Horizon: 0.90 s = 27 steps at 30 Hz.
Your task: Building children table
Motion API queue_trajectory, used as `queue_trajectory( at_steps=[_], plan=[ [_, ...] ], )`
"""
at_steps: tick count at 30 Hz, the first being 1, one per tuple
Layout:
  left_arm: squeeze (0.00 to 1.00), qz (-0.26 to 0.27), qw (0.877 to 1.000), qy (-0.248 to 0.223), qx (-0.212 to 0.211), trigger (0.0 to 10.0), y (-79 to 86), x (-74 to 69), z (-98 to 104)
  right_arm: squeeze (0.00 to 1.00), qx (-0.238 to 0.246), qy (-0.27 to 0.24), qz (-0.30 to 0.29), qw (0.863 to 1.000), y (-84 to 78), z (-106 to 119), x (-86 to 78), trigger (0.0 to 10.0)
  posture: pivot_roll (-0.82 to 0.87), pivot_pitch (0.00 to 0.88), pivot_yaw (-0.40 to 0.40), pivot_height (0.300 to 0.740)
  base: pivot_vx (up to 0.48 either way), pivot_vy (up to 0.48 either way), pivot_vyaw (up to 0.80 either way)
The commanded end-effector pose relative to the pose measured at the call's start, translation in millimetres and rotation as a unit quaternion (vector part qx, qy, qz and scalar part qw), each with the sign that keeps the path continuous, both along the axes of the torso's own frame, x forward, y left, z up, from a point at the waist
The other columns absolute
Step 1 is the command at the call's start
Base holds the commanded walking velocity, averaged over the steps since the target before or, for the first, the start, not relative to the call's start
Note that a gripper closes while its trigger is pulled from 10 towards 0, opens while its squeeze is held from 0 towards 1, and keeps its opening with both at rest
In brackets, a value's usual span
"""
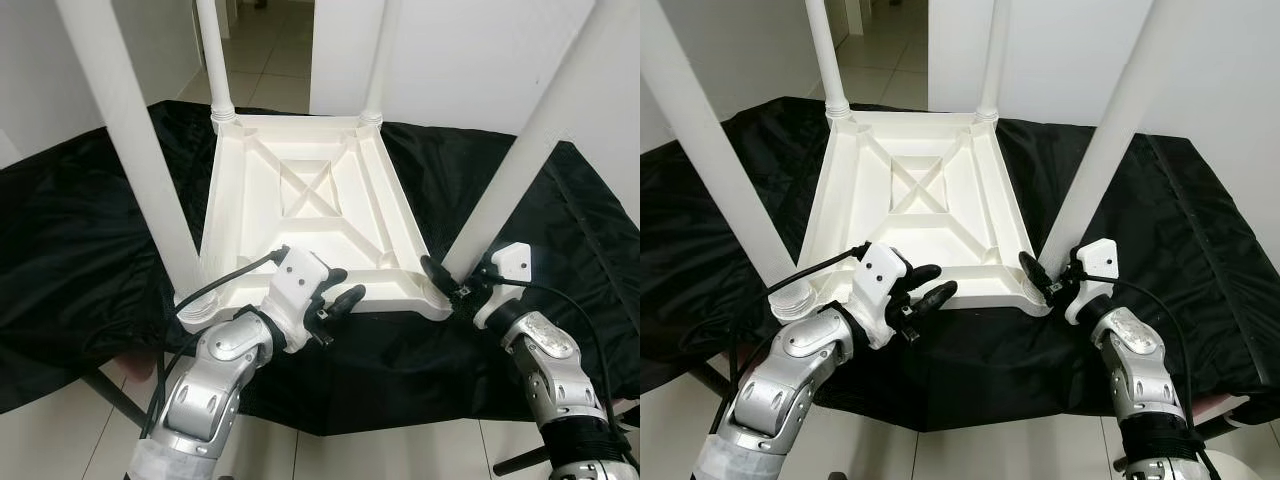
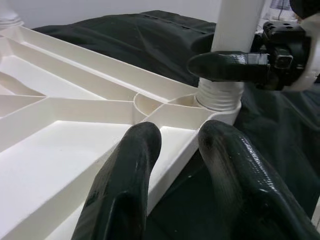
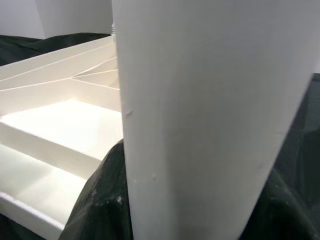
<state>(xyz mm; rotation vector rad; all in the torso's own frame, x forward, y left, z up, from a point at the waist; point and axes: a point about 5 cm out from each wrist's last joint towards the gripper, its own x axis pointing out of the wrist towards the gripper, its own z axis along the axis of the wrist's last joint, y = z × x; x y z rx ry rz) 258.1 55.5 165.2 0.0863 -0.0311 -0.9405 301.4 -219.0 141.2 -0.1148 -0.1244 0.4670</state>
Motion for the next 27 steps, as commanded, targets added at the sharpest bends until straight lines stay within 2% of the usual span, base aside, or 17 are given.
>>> queue_trajectory(
  at_steps=[1, 7, 8, 12, 14, 16, 19, 21, 23, 24, 25, 26, 27],
  plan=[
    [0.0, -0.002, 1.0, 0.005, 0.007, 10.0, -2.2, -1.4, -3, 0.0, -0.007, 0.012, -0.008, 1.0, -6.5, -4, -0.6, 0.0, 0.01, 0.03, -0.015, 0.74, 0.0, 0.0, 0.0],
    [0.0, -0.001, 1.0, 0.016, 0.013, 10.0, -3.8, -1.7, -5, 0.0, -0.007, 0.022, -0.011, 1.0, -5.7, -8, -1.6, 0.0, 0.01, 0.026, -0.014, 0.74, 0.0, 0.0, 0.0],
    [0.0, 0.0, 1.0, 0.018, 0.015, 10.0, -4.3, -1.2, -6, 0.0, 0.0, 0.025, -0.021, 0.999, -4.9, -8, -1.0, 10.0, 0.01, 0.023, -0.013, 0.74, 0.0, 0.0, 0.0],
    [0.0, 0.0, 1.0, 0.02, 0.017, 10.0, -4.8, -0.7, -6, 0.0, 0.01, 0.027, -0.028, 0.999, -2.7, -6, -0.8, 10.0, 0.01, 0.021, -0.015, 0.74, 0.0, 0.0, 0.0],
    [0.0, -0.011, 1.0, 0.028, 0.006, 10.0, -6.8, -1.5, -6, 0.0, 0.033, 0.018, -0.077, 0.996, 1.2, -2, 1.4, 10.0, 0.02, 0.017, -0.021, 0.74, 0.0, 0.0, 0.0],
    [0.0, -0.011, 1.0, 0.028, 0.006, 10.0, -6.8, -1.5, -6, 0.0, 0.033, 0.018, -0.077, 0.996, 1.2, -2, 1.4, 10.0, 0.02, 0.017, -0.021, 0.74, 0.0, 0.0, 0.0],
    [0.0, -0.001, 1.0, 0.016, 0.007, 10.0, -7.0, -1.0, -7, 0.0, 0.055, 0.0, -0.182, 0.982, 9.9, 2, -3.6, 10.0, 0.02, 0.012, -0.025, 0.74, 0.0, 0.0, 0.0],
    [0.0, -0.001, 1.0, 0.016, 0.007, 10.0, -7.0, -1.0, -7, 0.0, 0.055, 0.0, -0.182, 0.982, 9.9, 2, -3.6, 10.0, 0.02, 0.012, -0.025, 0.74, 0.0, 0.0, 0.0],
    [0.0, 0.002, 1.0, 0.014, 0.007, 10.0, -7.5, -0.3, -7, 0.0, 0.074, 0.007, -0.237, 0.969, 14.4, -1, -8.3, 10.0, 0.02, 0.011, -0.027, 0.74, 0.0, 0.0, 0.0],
    [0.0, 0.002, 1.0, 0.014, 0.007, 10.0, -7.5, -0.3, -7, 0.0, 0.074, 0.007, -0.237, 0.969, 14.4, -1, -8.3, 10.0, 0.02, 0.011, -0.027, 0.74, 0.0, 0.0, 0.0],
    [0.0, -0.006, 1.0, 0.024, -0.002, 10.0, -8.5, -0.5, -8, 0.0, 0.082, 0.015, -0.278, 0.957, 17.3, -5, -11.2, 10.0, 0.01, 0.011, -0.026, 0.74, 0.0, 0.0, 0.0],
    [0.0, -0.006, 1.0, 0.024, -0.002, 10.0, -8.5, -0.5, -8, 0.0, 0.082, 0.015, -0.278, 0.957, 17.3, -5, -11.2, 10.0, 0.01, 0.011, -0.026, 0.74, 0.0, 0.0, 0.0],
    [0.44, -0.013, 0.999, 0.033, -0.009, 10.0, -8.9, -0.6, -8, 0.0, 0.089, 0.023, -0.314, 0.945, 20.6, -9, -14.0, 10.0, 0.01, 0.011, -0.026, 0.74, 0.0, 0.0, 0.0]
  ],
)
